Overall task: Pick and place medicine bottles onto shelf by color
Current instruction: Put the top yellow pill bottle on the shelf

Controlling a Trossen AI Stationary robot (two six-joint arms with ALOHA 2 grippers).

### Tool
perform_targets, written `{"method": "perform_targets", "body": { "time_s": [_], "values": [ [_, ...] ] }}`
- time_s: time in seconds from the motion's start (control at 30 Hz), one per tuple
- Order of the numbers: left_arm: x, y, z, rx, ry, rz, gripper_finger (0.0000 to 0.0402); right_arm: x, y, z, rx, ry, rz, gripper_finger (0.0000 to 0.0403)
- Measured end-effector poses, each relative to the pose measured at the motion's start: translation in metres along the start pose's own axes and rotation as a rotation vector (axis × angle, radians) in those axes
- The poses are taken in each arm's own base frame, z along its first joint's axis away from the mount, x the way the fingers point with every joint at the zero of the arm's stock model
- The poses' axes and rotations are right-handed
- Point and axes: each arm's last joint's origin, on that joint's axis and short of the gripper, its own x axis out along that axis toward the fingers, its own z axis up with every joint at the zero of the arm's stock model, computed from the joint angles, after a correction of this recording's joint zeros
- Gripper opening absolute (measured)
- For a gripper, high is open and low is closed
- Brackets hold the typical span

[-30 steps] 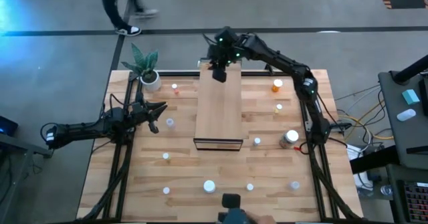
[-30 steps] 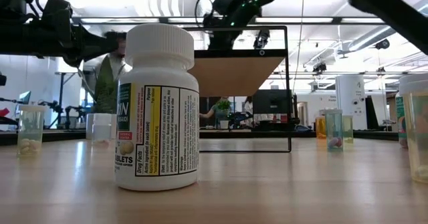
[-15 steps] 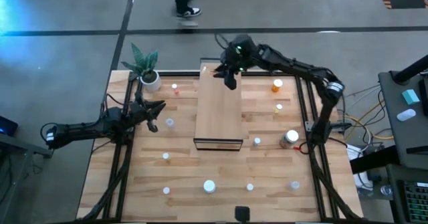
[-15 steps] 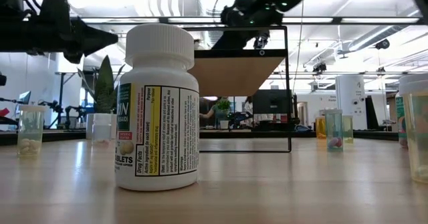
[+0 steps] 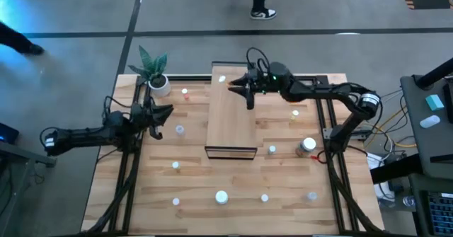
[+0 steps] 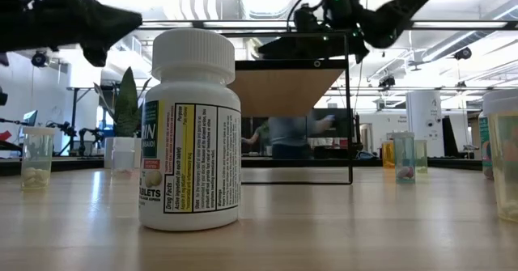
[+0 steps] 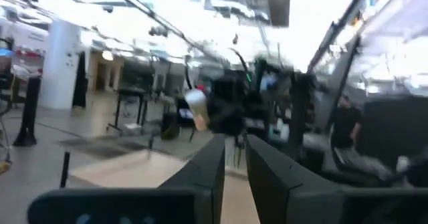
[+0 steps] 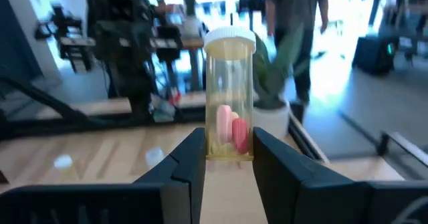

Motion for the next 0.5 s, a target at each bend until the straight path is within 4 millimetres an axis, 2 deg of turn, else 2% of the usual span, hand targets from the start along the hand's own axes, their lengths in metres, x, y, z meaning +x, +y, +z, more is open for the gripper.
{"method": "perform_targets", "body": {
  "time_s": [0.17,0.27,0.4,0.5],
  "values": [
    [0.012,-0.004,0.011,0.066,-0.147,0.002,0.0083,0.003,0.006,-0.003,-0.016,-0.076,0.024,0.0097],
    [0.024,-0.007,0.014,0.077,-0.15,0.004,0.0121,0.006,0.009,-0.002,-0.019,-0.083,0.032,0.0097],
    [0.054,-0.014,0.019,0.094,-0.087,0.016,0.0175,0.01,0.015,0.004,-0.033,-0.099,0.057,0.0097],
    [0.081,-0.019,0.031,0.134,-0.077,0.031,0.0207,0.013,0.019,0.008,-0.044,-0.112,0.072,0.0097]
  ]
}}
